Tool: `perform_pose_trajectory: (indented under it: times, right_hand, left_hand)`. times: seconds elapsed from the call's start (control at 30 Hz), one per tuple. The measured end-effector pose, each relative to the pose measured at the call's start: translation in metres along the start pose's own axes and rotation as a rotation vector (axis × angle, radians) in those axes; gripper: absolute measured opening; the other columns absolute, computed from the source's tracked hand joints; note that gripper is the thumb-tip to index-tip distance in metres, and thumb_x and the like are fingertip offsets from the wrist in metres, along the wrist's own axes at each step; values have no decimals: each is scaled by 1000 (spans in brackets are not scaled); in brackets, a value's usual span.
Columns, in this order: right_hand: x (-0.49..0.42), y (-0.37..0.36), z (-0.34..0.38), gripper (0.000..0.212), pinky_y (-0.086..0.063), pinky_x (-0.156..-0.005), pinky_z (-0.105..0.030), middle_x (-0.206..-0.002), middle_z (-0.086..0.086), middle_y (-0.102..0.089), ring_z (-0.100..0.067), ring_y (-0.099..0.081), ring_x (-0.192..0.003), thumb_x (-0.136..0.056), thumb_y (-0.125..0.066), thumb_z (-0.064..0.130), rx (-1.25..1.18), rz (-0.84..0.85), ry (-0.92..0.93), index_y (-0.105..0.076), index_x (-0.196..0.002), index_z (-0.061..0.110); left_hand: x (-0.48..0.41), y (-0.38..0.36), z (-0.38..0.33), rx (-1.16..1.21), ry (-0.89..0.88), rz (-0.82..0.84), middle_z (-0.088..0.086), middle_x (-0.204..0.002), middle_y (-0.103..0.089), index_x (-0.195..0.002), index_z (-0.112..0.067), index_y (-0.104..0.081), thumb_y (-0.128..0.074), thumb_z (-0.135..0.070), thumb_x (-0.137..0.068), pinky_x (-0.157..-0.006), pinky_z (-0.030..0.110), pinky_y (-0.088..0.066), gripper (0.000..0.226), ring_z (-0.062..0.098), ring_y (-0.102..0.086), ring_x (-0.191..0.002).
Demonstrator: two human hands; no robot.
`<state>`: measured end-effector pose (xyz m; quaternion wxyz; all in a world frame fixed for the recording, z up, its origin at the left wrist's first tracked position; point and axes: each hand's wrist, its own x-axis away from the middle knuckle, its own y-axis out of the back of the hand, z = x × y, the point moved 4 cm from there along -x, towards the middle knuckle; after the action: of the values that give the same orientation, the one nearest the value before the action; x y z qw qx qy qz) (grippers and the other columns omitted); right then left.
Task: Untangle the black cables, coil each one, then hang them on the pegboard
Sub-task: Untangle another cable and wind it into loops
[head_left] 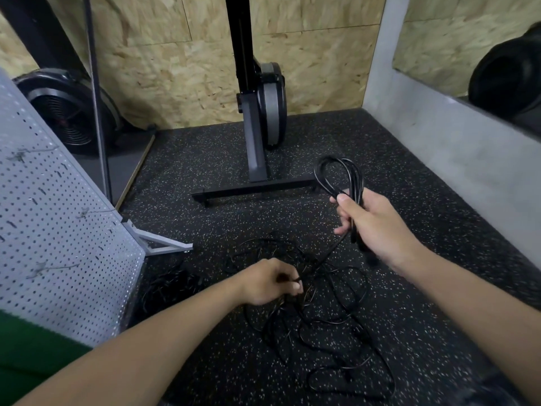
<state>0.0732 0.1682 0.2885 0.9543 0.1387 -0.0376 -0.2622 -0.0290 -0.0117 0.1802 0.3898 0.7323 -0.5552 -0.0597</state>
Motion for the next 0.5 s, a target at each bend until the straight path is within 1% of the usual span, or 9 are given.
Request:
perform_pose_trajectory:
  times: [0.07,0.13,0.23,0.3,0.33,0.37,0.4,0.43,0.5]
  right_hand:
    - [-2,11,-6,22,-56,-75,-37,-83,0,-66,-18,-72,-76,-109,-48,35,307,-45,-19,-64,-102,23]
    - [-3,16,-11,26,-54,-76,-40,-90,-9,-71,-27,-72,-83,-110,-46,38,473,-22,-70,-63,-107,18]
    - [2,9,-13,28,-51,-70,-34,-93,-10,-71,-29,-70,-88,-110,-43,39,604,82,-110,-60,-105,17]
    - [7,2,-12,35,-52,-82,-36,-107,-10,-73,-26,-70,-97,-111,-38,44,612,150,-127,-61,-112,18]
    - [10,-2,-10,41,-50,-93,-38,-123,-10,-71,-26,-67,-111,-111,-35,48,615,180,-143,-61,-124,19]
    - [13,-5,-8,52,-44,-107,-40,-143,-9,-61,-26,-59,-130,-110,-31,52,626,214,-158,-54,-142,18]
    - [16,-10,-5,64,-33,-117,-39,-160,-7,-46,-25,-44,-146,-109,-26,57,634,250,-163,-41,-157,17]
    - [20,-14,-1,75,-24,-122,-37,-168,-3,-32,-21,-31,-154,-105,-20,64,639,290,-160,-28,-164,19]
    - [25,-23,2,93,-19,-124,-39,-171,1,-25,-18,-25,-157,-93,-12,80,644,367,-178,-21,-166,22]
  left_hand:
    - [2,10,-3,-22,-8,-48,-8,-100,-77,-99,-29,-72,-66,-34,-103,-92,37,-56,9,13,-71,-97]
    - [7,17,-14,-46,-56,-113,-8,-93,-75,-103,-29,-68,-69,-37,-100,-85,39,-57,9,14,-70,-89]
    - [16,31,-37,-10,-167,-270,-10,-92,-73,-99,-26,-66,-75,-37,-95,-82,29,-55,14,6,-68,-87]
    - [22,43,-49,8,-221,-408,-11,-92,-72,-94,-23,-68,-78,-35,-93,-80,19,-52,15,4,-66,-89]
    - [25,49,-54,16,-235,-469,-11,-90,-72,-92,-23,-68,-79,-35,-92,-79,16,-50,16,3,-66,-89]
    - [27,54,-55,24,-237,-525,-11,-88,-72,-90,-23,-69,-81,-35,-90,-78,16,-50,17,3,-66,-88]
    - [29,58,-56,37,-231,-577,-11,-86,-72,-89,-24,-69,-83,-36,-88,-77,16,-50,18,3,-66,-86]
    - [30,62,-56,48,-222,-626,-12,-84,-72,-87,-24,-70,-84,-36,-87,-75,16,-50,19,3,-66,-84]
    - [32,66,-55,55,-220,-698,-12,-80,-72,-86,-22,-70,-87,-37,-84,-71,16,-49,22,4,-66,-80]
